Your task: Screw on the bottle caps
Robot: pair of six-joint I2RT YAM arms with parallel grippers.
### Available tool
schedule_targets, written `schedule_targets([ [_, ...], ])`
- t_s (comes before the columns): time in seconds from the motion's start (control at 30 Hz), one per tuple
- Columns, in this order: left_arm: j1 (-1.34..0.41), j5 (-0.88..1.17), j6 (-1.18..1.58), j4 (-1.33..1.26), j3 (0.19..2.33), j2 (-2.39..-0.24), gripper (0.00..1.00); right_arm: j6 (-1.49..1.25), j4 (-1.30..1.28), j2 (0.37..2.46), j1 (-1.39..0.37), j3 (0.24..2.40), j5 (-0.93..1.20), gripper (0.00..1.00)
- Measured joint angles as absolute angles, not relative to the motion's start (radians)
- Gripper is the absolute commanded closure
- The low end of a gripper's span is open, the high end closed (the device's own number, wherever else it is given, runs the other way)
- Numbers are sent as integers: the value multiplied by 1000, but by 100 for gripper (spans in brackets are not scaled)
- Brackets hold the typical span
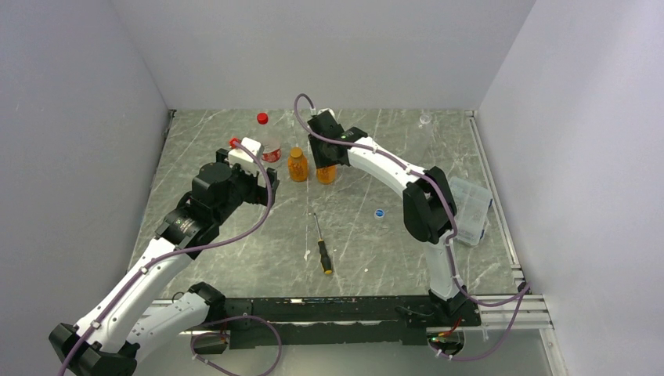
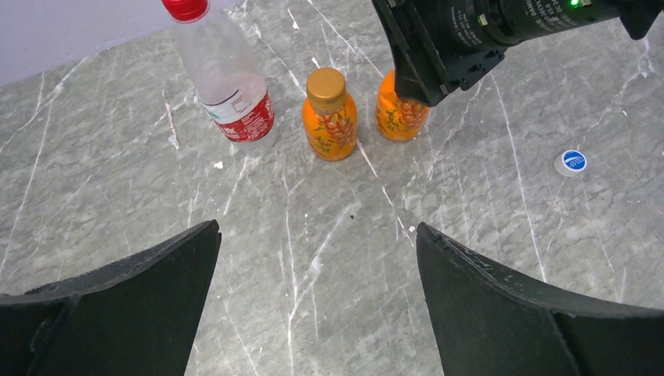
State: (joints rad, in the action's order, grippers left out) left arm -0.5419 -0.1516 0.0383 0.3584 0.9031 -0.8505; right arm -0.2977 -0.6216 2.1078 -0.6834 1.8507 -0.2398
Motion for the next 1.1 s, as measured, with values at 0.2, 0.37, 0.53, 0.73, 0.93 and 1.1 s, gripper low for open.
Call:
schedule_targets([
  [0.2,-542,-152,38,358,903,-856,1,-299,-632,2116,-694,1851,-241,65],
  [0.37,-542,-152,38,360,903,-863,1,-299,-635,2116,-701,1851,-242,47],
  [0.53,-542,-152,38,362,903,-863,1,-308,-638,2116,-701,1851,-241,32],
  [0.73,-540,-151,38,364,903,-864,1,-318,-657,2116,-701,1859,-231,20],
  [0.93,-538,-150,42,366,904,-871,0,-326,-710,2113,-701,1931,-226,9],
  [1.1,-538,-144,47,380,905,-881,1,-336,-769,2041,-690,1951,-227,0],
])
